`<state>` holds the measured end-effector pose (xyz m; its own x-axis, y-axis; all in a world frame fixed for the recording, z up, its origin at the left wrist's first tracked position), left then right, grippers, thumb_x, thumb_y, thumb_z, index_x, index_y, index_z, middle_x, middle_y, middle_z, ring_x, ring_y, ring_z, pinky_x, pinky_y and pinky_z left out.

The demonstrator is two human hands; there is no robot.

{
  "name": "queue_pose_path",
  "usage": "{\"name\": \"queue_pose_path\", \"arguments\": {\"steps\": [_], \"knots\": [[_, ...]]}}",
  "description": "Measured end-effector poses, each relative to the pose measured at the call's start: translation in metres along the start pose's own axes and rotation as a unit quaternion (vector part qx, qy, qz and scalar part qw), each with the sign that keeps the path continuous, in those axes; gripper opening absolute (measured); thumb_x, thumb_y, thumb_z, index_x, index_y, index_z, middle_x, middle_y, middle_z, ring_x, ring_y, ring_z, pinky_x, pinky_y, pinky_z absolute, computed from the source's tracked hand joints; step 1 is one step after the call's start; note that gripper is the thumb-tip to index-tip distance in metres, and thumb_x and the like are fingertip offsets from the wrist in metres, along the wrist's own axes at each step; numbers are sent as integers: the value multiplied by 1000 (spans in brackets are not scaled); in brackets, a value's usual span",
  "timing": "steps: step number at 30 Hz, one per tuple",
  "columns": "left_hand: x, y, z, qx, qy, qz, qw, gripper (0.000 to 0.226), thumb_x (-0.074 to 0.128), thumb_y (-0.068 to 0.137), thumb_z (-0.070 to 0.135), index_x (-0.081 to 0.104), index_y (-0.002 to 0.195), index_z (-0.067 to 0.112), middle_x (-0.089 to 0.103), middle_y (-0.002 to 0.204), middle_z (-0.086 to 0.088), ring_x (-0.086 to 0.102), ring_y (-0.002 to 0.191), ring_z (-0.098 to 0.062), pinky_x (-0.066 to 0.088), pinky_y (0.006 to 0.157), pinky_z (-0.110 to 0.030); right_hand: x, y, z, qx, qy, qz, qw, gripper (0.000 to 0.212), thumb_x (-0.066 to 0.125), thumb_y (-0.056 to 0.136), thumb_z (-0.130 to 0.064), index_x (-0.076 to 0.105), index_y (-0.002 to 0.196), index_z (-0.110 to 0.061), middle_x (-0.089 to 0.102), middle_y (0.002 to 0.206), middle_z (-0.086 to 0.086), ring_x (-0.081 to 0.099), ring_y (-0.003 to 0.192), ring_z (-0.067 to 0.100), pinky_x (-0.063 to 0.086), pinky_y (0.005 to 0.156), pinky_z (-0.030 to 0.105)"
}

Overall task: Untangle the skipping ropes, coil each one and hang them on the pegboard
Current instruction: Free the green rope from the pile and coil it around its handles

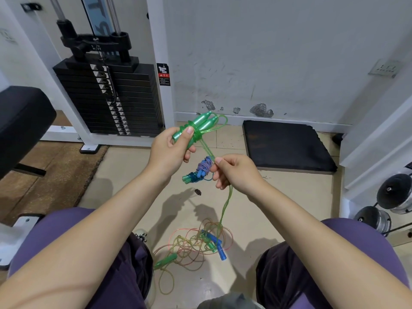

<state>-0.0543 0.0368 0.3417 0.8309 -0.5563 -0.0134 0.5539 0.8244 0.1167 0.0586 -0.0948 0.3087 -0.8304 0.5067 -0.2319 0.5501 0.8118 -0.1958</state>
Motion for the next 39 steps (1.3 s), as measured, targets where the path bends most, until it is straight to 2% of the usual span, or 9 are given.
{"name": "queue_pose_path", "arguments": {"steps": [6,11,15,18,21,24,29,33,39], "knots": [[7,-4,8,8,-45,-65,997,22,59,99,33,66,96,13,63,62,0,47,49,-11,44,49,-22,-5,3,4,-7,-68,7,998,32,47,103,-20,71,90,-4,60,57,7,39,37,10,33,40,16],[-1,-1,4,1,-43,-17,999,19,60,99,28,64,95,10,63,63,-3,48,49,-12,43,48,-23,20,-7,-9,-74,-147,-31,986,29,52,100,-23,71,81,-13,49,46,-5,41,41,4,34,46,13],[-6,4,4,30,101,10,994,21,63,97,30,59,81,16,62,58,0,47,43,-8,39,47,-21,27,-16,-30,-147,-192,-23,970,29,52,99,-23,65,77,-11,49,55,-5,38,48,5,32,52,24],[8,5,-3,26,242,-69,968,23,63,96,33,60,80,16,63,59,-1,47,40,-6,37,51,-26,17,-20,-44,-187,-225,-14,956,30,55,97,-23,59,74,-6,50,61,3,38,56,7,31,57,28],[23,-1,-13,-9,290,-179,940,27,62,96,34,61,83,10,65,63,-3,48,45,-14,39,53,-27,2,-21,-54,-211,-258,-11,943,24,62,93,-23,59,73,-9,45,58,-7,39,54,6,29,52,21],[38,-16,-12,-17,278,-277,920,22,60,98,30,59,79,18,65,65,-3,48,42,-4,38,47,-20,-11,-18,-57,-215,-258,-10,942,18,66,92,-24,65,77,-14,53,60,-7,43,57,5,34,55,23],[54,-38,-19,-51,271,-390,879,18,53,102,22,58,89,11,66,74,-5,51,54,-13,40,58,-27,-24,-11,-51,-183,-228,-8,956,25,79,80,-29,65,71,-9,51,57,-6,40,52,3,33,51,20],[57,-47,-16,-67,216,-421,878,16,49,104,21,59,93,16,64,81,-9,53,57,-10,44,59,-20,-32,-7,-46,-158,-202,-13,966,36,80,78,-31,59,68,-5,43,55,-7,35,48,3,29,47,15],[58,-52,-19,-84,215,-432,872,17,45,106,21,57,94,17,63,85,-11,52,59,-10,42,64,-27,-16,-7,-33,-136,-188,-47,972,30,66,93,-29,53,81,-4,45,61,-5,37,52,2,32,51,20]]}}
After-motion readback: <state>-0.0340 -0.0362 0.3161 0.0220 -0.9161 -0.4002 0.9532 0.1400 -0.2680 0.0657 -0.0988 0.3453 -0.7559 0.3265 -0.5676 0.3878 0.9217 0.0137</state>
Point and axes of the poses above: each hand's wrist, its own y-axis towards the middle knuckle, its own x-axis out of the palm, z = x × y, the point moved 9 cm from there along y, towards the middle knuckle
